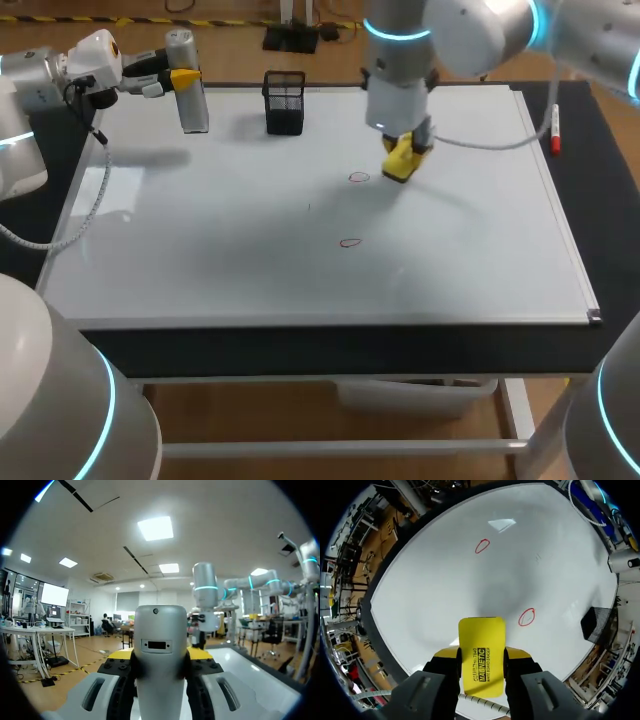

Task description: Pick up the inspection probe, press it on each red-marked spot on the whiteboard one by one, put down the probe, pick up the eraser, and wipe off all the red marks.

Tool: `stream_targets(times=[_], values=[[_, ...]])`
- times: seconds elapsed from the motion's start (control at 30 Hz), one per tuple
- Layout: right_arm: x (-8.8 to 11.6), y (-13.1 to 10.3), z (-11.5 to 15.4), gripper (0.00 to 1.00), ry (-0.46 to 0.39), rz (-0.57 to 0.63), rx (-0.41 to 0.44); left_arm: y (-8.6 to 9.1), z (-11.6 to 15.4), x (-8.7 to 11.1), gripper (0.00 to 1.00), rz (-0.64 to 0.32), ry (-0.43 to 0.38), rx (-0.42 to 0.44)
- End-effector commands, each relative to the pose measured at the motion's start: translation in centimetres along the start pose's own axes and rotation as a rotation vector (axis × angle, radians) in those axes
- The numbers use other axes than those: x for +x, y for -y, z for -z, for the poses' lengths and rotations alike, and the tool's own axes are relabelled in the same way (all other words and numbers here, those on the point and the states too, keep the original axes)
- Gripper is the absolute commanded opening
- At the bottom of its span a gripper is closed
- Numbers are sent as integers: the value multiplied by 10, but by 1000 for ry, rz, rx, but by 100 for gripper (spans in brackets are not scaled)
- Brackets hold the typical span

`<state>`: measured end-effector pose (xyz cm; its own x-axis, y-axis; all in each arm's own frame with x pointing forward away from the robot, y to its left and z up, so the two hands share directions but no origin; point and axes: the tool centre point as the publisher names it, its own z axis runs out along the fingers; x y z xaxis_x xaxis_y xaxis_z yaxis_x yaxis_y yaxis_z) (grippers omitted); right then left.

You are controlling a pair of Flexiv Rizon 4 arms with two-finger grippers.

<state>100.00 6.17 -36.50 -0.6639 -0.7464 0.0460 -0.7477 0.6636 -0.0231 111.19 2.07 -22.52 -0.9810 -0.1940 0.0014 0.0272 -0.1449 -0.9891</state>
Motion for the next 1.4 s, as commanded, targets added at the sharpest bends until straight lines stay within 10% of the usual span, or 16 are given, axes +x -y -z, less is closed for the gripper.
stream_targets(times=[0.03, 0.63, 1.4], values=[[27, 13, 4, 0, 25, -35, -8, 1, 0, -1, 0, 1, -4, 1], [83, 63, -7, 0, 13, -226, -45, 1, 0, -1, 0, 1, -4, 1], [97, 76, -13, 0, -3, -270, -65, 1, 0, -1, 0, 1, -4, 1]])
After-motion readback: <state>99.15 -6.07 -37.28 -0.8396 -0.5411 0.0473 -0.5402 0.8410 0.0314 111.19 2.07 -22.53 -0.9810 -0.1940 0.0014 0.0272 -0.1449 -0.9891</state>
